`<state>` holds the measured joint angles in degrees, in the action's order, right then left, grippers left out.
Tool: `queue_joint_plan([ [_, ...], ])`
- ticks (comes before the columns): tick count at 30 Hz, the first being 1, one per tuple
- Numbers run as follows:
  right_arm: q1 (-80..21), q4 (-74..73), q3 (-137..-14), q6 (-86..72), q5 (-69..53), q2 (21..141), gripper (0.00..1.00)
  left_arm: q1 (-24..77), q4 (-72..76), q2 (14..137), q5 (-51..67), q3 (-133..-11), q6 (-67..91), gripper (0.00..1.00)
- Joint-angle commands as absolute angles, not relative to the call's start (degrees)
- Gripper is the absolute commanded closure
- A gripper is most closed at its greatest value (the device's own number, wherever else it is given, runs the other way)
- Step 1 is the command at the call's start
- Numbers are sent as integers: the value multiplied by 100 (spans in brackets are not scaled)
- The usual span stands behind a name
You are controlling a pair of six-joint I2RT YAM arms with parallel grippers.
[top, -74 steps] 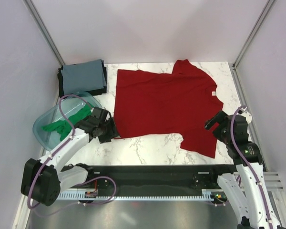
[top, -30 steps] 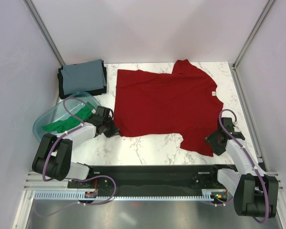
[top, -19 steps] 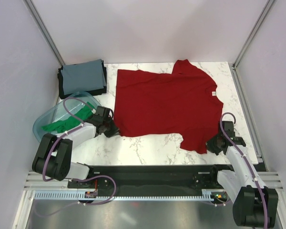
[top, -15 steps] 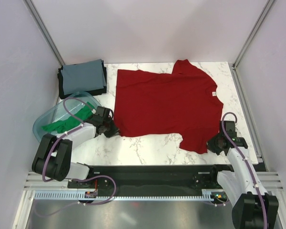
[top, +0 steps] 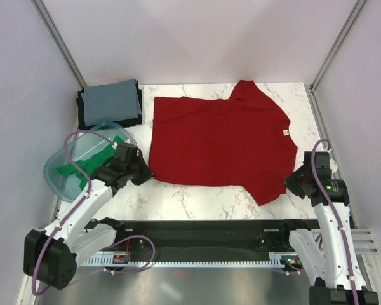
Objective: Fold and stack the t-shirts
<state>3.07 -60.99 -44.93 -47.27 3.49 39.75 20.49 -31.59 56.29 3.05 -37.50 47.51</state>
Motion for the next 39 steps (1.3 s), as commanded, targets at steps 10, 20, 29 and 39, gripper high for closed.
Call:
queue_joint_plan([
  [10,185,-6021,-5669,-4088,405,4393,100,2057,-4359,5440,-61,-4806,4456,98],
  [20,185,-5195,-6204,-3376,132,6168,100,1767,-4289,7328,-255,-6563,3684,98],
  [29,185,-5054,-7847,-2848,361,8234,100,1336,-4324,9042,175,-8049,3199,98],
  [39,193,-5054,-9788,-2813,650,10509,100,976,-4596,10747,545,-9096,3085,98],
])
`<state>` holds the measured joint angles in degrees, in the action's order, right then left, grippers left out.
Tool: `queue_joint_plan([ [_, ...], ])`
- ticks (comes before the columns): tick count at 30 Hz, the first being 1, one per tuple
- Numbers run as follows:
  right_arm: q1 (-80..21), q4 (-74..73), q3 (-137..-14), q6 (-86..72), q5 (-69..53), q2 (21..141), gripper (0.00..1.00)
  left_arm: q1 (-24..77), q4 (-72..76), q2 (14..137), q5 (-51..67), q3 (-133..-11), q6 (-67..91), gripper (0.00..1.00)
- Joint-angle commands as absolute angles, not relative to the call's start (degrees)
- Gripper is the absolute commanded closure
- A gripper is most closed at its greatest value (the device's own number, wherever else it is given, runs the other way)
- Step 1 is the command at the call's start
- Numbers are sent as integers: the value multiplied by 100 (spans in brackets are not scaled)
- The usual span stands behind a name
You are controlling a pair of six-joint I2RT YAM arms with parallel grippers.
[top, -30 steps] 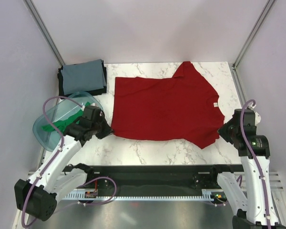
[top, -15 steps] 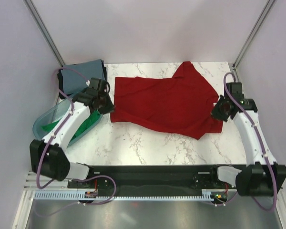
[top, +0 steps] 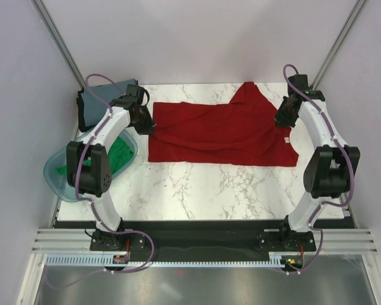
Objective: Fold and stack the t-shirts
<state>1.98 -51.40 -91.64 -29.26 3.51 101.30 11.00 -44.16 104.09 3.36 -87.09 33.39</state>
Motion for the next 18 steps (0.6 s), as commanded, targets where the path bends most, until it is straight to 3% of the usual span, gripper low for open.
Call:
queue_joint_plan([
  [1,193,-5062,-9948,-2769,729,10677,100,958,-4640,10853,554,-9253,3094,98],
  [5,193,-5097,-10765,-2629,808,11477,100,844,-4790,11267,597,-9457,3155,98],
  [7,193,-5080,-11170,-2480,870,11812,89,800,-4825,11399,650,-9431,3190,96],
  [8,193,-5158,-11275,-2365,1009,11882,70,782,-4843,11426,798,-9413,3173,81],
  [9,193,-5211,-11355,-2321,1098,11900,12,782,-4851,11434,861,-9387,3155,70],
  [10,202,-5255,-11295,-2286,1194,11831,2,782,-4852,11365,905,-9291,3138,61],
  [11,211,-5256,-11172,-2294,1413,11708,2,782,-4852,11242,923,-9203,3138,48],
  [12,307,-5238,-10745,-2355,1467,11368,2,791,-4834,11111,879,-9115,3164,44],
  [14,500,-4916,-10085,-2487,1337,10875,2,817,-4834,10619,713,-8834,3199,39],
  [18,1430,-4272,-7729,-2943,312,9260,2,1054,-4641,9652,370,-8123,3331,38],
])
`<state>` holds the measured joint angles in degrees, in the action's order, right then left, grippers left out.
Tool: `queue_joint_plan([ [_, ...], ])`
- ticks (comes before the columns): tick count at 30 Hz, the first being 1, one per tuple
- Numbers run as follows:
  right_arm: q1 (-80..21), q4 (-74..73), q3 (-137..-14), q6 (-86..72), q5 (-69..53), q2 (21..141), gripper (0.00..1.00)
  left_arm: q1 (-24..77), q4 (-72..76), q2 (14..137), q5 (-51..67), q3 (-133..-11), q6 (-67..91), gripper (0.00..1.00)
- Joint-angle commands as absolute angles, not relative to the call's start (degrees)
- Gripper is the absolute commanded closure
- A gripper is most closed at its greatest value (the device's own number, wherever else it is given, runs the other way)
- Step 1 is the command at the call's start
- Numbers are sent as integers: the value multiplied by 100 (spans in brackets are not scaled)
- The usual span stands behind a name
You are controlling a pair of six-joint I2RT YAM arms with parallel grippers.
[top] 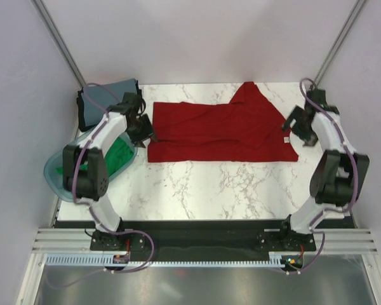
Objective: Fold and stack the t-shirts
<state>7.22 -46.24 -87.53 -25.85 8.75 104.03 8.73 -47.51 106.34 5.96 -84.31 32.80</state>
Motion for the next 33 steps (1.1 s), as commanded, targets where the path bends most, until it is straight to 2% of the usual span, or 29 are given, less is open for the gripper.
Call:
queue_joint_plan([
  [1,1537,-4150,-7378,-2997,108,9055,2,1098,-4554,9476,317,-7695,3462,38],
  [6,1722,-3148,-5541,-3225,-508,8350,9,1292,-3150,8289,422,-5988,3945,39],
  [11,1740,-2524,-5168,-3462,-1097,8639,15,1336,-2734,8068,247,-5098,4236,38],
  [18,1749,-2136,-5054,-3428,-958,8920,19,1327,-2356,8542,106,-4922,4324,38],
  [26,1749,-1653,-4983,-3393,-967,9404,39,1336,-2268,9359,-219,-5159,4447,39],
  [33,1740,-1573,-5062,-3305,-852,9589,46,1327,-2197,9816,-316,-5510,4553,41],
])
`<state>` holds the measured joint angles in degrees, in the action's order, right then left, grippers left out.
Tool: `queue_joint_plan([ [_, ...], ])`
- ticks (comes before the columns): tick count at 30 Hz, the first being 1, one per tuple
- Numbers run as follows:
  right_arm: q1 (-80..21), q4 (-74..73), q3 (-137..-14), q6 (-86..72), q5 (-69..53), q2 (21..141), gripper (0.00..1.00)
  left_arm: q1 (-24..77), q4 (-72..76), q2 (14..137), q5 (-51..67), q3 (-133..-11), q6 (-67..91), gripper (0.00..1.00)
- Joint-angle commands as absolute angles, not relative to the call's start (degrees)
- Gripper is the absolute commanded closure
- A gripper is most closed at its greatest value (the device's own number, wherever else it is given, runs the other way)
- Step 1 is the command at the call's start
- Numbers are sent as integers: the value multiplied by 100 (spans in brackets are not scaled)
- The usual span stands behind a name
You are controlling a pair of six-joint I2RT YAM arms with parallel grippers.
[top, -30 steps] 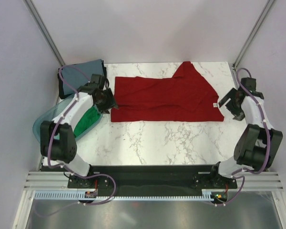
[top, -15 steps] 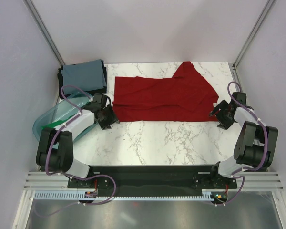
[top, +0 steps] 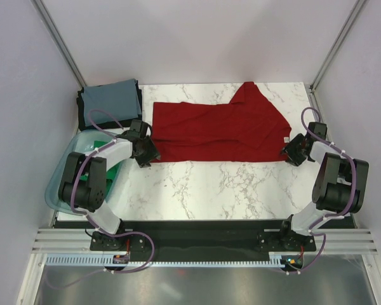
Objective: Fold and stack the t-shirts
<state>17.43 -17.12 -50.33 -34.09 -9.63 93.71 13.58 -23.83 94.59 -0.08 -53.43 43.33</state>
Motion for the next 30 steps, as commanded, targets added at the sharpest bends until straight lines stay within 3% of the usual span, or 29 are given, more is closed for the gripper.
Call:
queue_joint_plan([
  [1,1749,-1573,-5080,-3313,-853,9606,47,1327,-2206,9852,-343,-5563,4561,43],
  [6,1749,-1573,-5168,-3313,-853,9606,61,1327,-2259,10072,-378,-5748,4553,56],
  [9,1749,-1573,-5168,-3313,-800,9633,76,1327,-2276,10160,-343,-5853,4544,78],
  [10,1749,-1573,-5168,-3305,-800,9659,81,1327,-2276,10221,-317,-5888,4527,92],
  [11,1749,-1591,-5194,-3322,-809,9685,94,1327,-2302,10239,-308,-5993,4500,98],
  [12,1749,-1617,-5212,-3357,-800,9703,100,1318,-2311,10257,-273,-6055,4465,98],
  [16,1635,-2238,-5685,-3515,-738,9642,100,1336,-2679,10134,-194,-6687,4342,98],
  [23,1590,-3769,-7697,-3314,-158,8809,100,1222,-4130,9371,-624,-8367,3815,98],
  [25,1740,-3945,-7412,-3200,-211,8414,100,1178,-4271,8949,-615,-8158,3806,98],
  [30,1881,-3806,-5848,-3357,-386,7551,100,1195,-4018,7791,-379,-6209,4139,98],
])
